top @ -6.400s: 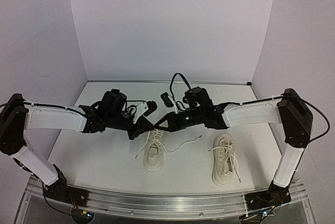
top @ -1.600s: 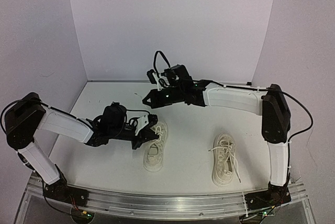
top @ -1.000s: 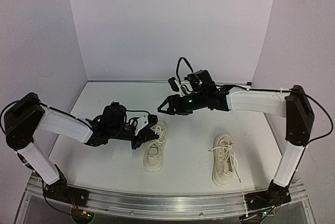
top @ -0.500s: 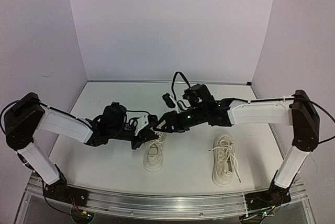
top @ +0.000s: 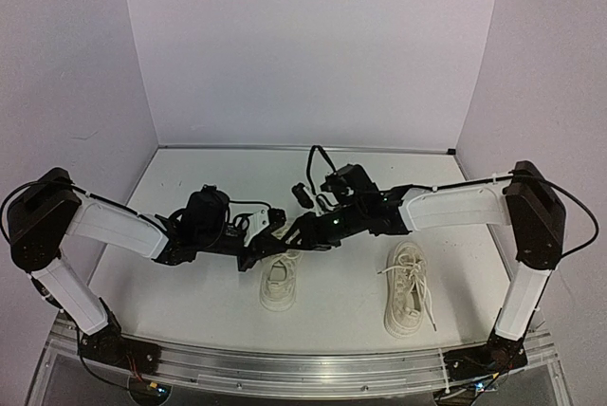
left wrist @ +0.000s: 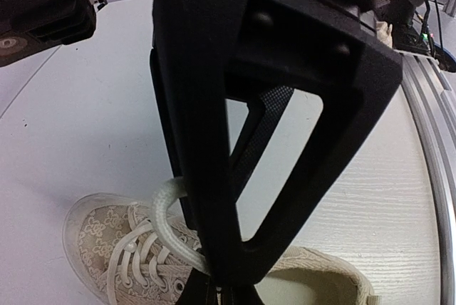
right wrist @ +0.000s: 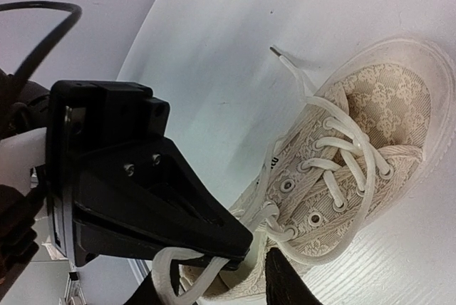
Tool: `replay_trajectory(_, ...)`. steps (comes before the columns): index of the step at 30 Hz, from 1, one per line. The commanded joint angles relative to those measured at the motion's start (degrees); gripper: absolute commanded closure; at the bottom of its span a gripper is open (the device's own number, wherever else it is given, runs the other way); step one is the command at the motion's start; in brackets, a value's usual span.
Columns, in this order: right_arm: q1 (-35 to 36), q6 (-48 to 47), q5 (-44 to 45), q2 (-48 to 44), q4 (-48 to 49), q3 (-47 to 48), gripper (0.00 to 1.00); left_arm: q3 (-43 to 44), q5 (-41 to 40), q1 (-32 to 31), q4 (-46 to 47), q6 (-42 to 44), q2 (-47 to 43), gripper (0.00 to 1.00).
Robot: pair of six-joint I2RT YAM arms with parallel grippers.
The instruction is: Tie the shoes
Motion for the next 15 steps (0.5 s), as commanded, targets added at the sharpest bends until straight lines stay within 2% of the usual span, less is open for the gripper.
replay_trajectory(1, 0.90, -0.06, 0.36, 1.02, 2.13, 1.94, 0.65, 2.06, -0.42, -0.22, 1.45, -0.18, -0.69, 1.00)
replay_trajectory(8, 1.02, 0.00, 0.92, 1.29, 2.13, 2.05, 0.78, 2.15, 0.11, -0.20, 1.71, -0.18, -0.74, 1.00)
replay_trajectory(13, 1.04, -0.24, 1.44, 1.18, 2.04, 2.32, 1.00, 2.03, 0.47, -0.22, 1.23, 0.04, -1.19, 0.99)
replay_trajectory(15, 1.04, -0.45, 1.61, 0.84, 2.04, 2.23, 1.00, 2.04, 0.31, -0.22, 0.36, 0.12, -1.75, 0.96)
